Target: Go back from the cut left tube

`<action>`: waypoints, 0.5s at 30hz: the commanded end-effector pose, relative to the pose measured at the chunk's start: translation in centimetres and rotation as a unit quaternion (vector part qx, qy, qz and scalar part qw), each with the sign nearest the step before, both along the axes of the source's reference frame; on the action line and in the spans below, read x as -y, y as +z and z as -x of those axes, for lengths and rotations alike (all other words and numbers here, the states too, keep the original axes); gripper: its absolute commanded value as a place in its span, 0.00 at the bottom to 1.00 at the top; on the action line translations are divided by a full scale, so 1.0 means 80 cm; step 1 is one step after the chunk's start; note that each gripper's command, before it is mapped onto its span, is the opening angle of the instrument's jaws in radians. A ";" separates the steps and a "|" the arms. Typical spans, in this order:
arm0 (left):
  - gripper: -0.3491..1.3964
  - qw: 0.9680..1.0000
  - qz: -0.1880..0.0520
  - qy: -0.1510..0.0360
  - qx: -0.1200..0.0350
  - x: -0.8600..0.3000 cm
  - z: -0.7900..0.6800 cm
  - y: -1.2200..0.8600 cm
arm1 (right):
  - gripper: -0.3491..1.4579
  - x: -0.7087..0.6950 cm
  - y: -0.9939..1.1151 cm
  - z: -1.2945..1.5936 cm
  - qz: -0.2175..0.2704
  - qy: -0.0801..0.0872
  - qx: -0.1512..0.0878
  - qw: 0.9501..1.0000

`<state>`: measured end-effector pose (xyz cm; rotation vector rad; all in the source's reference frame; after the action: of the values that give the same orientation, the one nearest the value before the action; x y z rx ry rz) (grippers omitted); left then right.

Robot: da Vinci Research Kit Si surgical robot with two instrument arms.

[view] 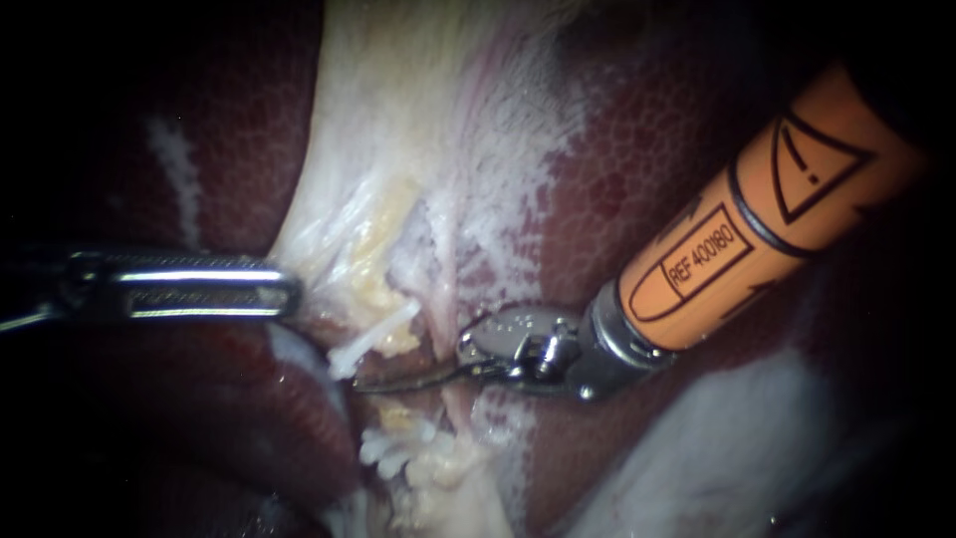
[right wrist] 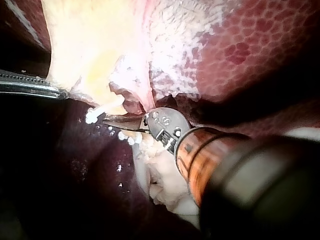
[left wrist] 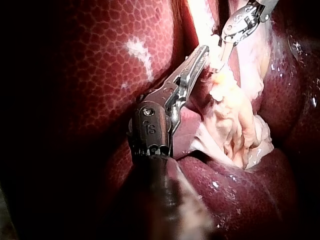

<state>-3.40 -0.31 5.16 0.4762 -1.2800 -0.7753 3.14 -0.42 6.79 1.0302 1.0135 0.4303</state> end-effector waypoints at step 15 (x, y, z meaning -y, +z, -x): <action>0.00 1.000 0.000 0.000 0.000 0.0000 0.0000 0.0000 | 0.01 -0.0001 0.0000 0.0001 -0.003 0.007 -0.009 1.000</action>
<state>-3.40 -0.31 5.17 0.4765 -1.2802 -0.7751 3.13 -0.41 6.78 1.0415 1.0368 0.4404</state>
